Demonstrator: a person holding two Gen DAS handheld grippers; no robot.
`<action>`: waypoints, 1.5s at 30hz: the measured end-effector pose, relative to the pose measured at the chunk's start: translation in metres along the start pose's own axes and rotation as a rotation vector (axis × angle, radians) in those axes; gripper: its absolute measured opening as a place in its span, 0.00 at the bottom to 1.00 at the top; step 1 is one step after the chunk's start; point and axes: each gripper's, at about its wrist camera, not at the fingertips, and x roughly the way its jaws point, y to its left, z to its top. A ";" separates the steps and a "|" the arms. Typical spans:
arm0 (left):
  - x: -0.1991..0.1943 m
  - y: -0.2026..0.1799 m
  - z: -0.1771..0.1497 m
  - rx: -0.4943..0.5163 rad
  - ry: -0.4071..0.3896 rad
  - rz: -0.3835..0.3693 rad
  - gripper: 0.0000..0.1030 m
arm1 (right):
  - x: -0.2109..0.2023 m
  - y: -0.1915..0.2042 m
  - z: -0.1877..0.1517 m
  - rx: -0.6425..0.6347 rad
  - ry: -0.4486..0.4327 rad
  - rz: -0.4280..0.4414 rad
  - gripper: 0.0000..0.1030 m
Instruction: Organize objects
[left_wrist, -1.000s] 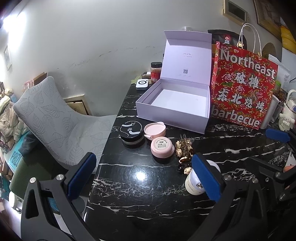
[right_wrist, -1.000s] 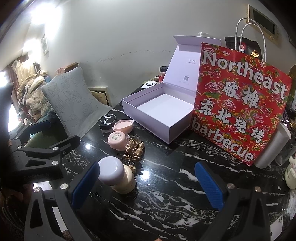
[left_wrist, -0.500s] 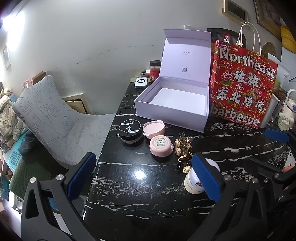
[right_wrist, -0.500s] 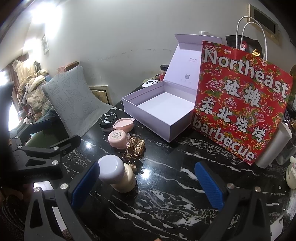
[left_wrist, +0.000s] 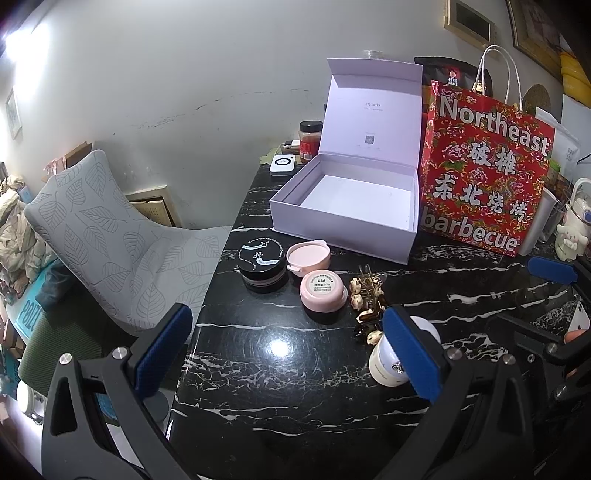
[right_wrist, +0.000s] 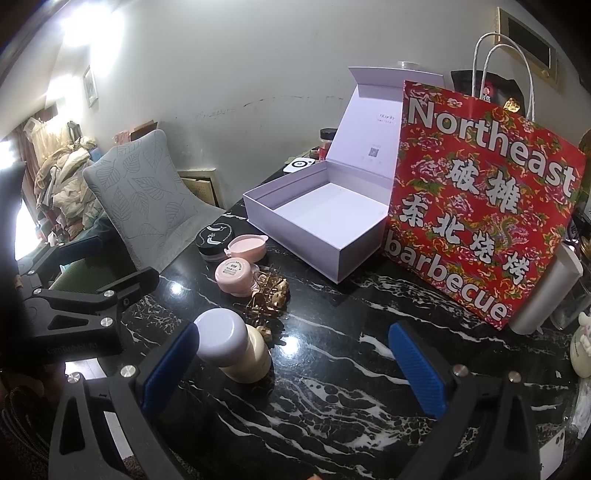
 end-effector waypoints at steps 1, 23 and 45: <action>0.000 0.001 0.000 0.000 -0.001 0.001 1.00 | 0.000 0.000 0.000 0.000 0.000 0.000 1.00; 0.001 0.013 -0.001 -0.014 0.005 0.000 1.00 | 0.003 0.005 -0.001 -0.012 0.011 0.007 1.00; 0.025 0.029 -0.036 -0.059 0.100 -0.043 1.00 | 0.036 0.028 -0.033 -0.023 0.069 0.081 1.00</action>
